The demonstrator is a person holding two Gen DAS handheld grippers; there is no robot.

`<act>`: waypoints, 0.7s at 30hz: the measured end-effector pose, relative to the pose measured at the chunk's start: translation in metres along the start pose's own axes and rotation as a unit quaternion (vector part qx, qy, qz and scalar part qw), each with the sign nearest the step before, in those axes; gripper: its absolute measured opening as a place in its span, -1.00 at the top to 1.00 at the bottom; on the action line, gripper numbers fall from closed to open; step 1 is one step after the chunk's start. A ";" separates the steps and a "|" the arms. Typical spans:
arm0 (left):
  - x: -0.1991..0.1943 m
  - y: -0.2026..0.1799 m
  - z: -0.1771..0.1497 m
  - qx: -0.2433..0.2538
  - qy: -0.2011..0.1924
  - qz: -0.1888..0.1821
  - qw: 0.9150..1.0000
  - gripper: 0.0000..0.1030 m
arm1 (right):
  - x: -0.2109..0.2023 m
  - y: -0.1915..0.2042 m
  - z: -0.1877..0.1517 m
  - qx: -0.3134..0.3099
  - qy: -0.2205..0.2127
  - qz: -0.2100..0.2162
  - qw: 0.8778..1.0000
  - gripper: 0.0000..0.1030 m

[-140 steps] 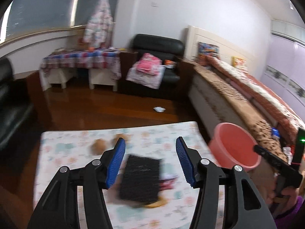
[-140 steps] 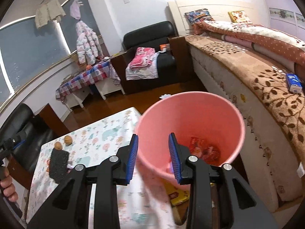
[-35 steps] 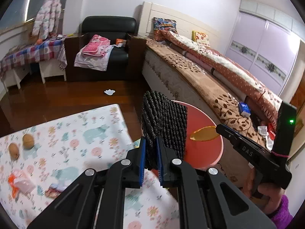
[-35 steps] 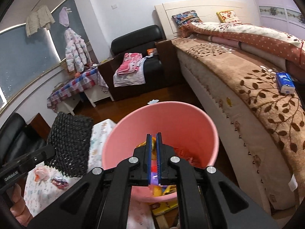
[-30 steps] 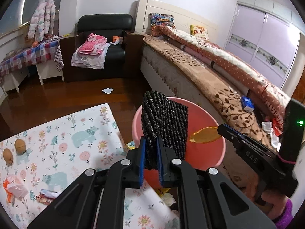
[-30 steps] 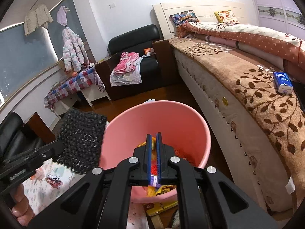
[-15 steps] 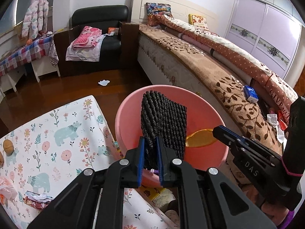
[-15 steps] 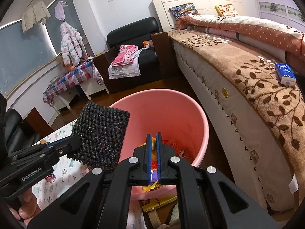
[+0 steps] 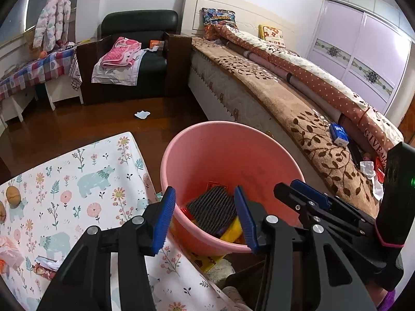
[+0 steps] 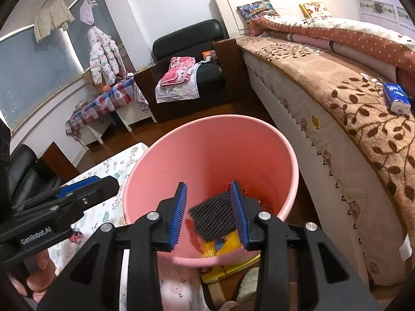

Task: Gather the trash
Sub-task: 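Move both tools back over the table toward the red wrapper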

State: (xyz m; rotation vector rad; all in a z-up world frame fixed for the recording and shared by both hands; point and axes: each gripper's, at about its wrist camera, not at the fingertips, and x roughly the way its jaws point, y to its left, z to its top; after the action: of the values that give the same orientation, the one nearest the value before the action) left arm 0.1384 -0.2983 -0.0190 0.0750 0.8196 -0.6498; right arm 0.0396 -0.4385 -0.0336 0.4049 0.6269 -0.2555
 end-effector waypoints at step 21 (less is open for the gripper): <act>-0.069 0.024 -0.025 -0.004 -0.032 0.016 0.999 -0.05 | -0.036 0.051 -0.030 -0.015 0.001 0.039 0.999 0.27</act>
State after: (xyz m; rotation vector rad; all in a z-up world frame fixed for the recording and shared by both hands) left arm 0.1012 -0.2359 0.0074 0.0597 0.7568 -0.6151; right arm 0.0137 -0.3760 -0.0196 0.4000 0.6148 -0.1706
